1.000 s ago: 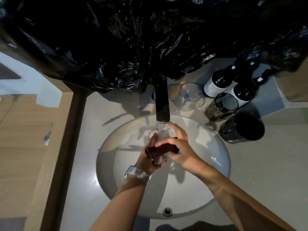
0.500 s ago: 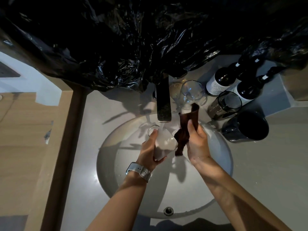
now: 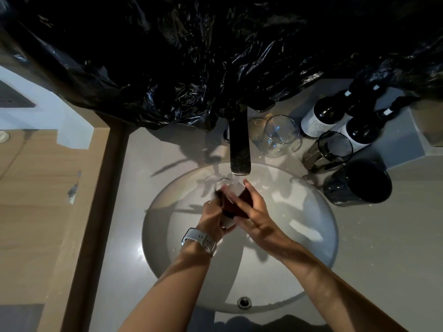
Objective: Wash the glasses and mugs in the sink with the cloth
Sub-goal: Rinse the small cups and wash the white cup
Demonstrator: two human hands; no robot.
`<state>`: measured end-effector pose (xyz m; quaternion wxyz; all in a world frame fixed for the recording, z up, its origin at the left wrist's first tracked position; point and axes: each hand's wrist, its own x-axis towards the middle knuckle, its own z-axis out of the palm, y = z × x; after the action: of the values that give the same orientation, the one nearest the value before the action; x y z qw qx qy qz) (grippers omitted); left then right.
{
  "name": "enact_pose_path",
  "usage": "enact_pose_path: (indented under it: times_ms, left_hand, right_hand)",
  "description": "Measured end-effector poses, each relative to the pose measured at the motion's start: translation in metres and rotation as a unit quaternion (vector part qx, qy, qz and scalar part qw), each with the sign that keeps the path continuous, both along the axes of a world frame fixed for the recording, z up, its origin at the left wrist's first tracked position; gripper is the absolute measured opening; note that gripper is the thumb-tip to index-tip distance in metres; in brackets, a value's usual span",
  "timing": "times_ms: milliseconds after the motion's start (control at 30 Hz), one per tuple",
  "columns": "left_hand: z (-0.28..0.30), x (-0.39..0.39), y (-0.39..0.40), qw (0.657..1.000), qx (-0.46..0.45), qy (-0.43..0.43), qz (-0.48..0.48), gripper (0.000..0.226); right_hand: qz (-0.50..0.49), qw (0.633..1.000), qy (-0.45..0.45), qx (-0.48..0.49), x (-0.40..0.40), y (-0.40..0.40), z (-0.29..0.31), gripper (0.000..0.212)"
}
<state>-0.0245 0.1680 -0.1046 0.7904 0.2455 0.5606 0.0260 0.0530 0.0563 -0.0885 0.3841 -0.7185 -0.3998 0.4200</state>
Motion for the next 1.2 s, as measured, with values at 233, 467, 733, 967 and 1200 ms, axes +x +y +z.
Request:
enact_pose_path:
  times_ms: [233, 467, 733, 967, 1200]
  left_hand:
    - [0.005, -0.004, -0.003, 0.999, -0.025, -0.035, 0.011, 0.036]
    - [0.0, -0.006, 0.011, 0.994, -0.071, -0.081, -0.009, 0.068]
    - [0.013, -0.003, 0.017, 0.986, -0.04, -0.078, -0.145, 0.056]
    - [0.017, 0.001, 0.014, 0.982, 0.031, -0.125, -0.141, 0.057]
    - [0.022, 0.002, 0.019, 0.974, 0.146, -0.069, -0.159, 0.06]
  right_hand:
    - [-0.259, 0.959, 0.099, 0.056, 0.008, 0.009, 0.001, 0.061]
    - [-0.155, 0.983, -0.099, -0.027, 0.029, 0.007, 0.0, 0.049]
    - [0.011, 0.985, 0.163, -0.05, 0.041, 0.022, 0.021, 0.028]
    - [0.043, 0.973, 0.204, -0.099, 0.055, 0.027, 0.018, 0.023]
    - [-0.091, 0.922, 0.366, -0.086, 0.056, 0.04, 0.019, 0.03]
